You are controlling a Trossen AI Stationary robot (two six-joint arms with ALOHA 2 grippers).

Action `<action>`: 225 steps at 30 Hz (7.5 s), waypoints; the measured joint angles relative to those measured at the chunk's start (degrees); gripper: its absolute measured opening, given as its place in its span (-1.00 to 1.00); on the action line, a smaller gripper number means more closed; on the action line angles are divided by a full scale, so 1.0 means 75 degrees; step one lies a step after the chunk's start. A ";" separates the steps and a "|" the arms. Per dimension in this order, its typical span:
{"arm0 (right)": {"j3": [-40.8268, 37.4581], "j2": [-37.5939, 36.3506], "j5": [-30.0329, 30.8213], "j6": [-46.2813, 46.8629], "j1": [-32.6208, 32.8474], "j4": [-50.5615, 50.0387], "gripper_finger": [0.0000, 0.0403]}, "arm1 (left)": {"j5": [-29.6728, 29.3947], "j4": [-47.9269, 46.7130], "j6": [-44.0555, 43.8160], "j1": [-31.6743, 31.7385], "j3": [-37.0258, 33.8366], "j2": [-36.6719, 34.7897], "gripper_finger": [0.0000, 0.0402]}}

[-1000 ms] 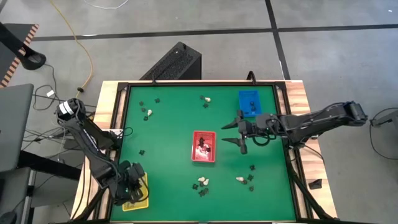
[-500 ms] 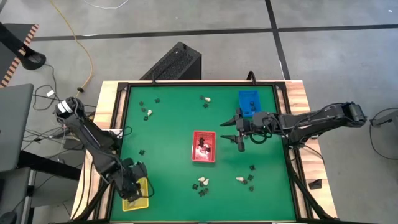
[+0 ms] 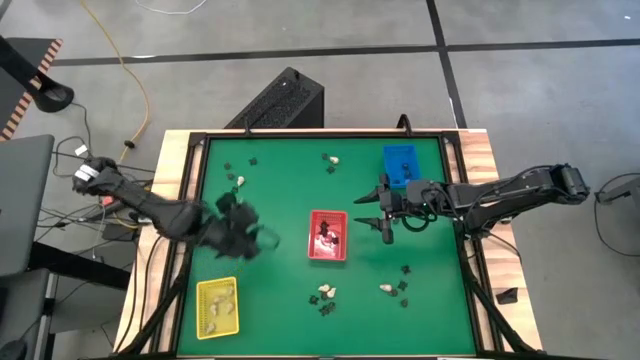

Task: Sort Halloween decoration
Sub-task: Put the black spider toy into the red bin, then put the black skull toy into the blue bin

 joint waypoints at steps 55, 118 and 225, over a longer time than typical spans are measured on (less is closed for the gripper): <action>0.0000 0.0000 -0.0026 0.0461 0.0073 -0.0528 0.27 | 0.3012 0.3480 0.2766 0.9008 0.0049 0.3545 -0.18; 0.0000 -0.0003 -0.0067 0.0606 0.0367 -0.0525 0.27 | 0.3595 0.3912 0.2793 0.8144 -0.0256 0.3517 -0.99; 0.0015 0.3891 0.4660 1.2137 0.2145 -0.5896 -0.19 | 0.3804 1.3264 0.3883 0.2366 -0.3954 0.1380 -0.41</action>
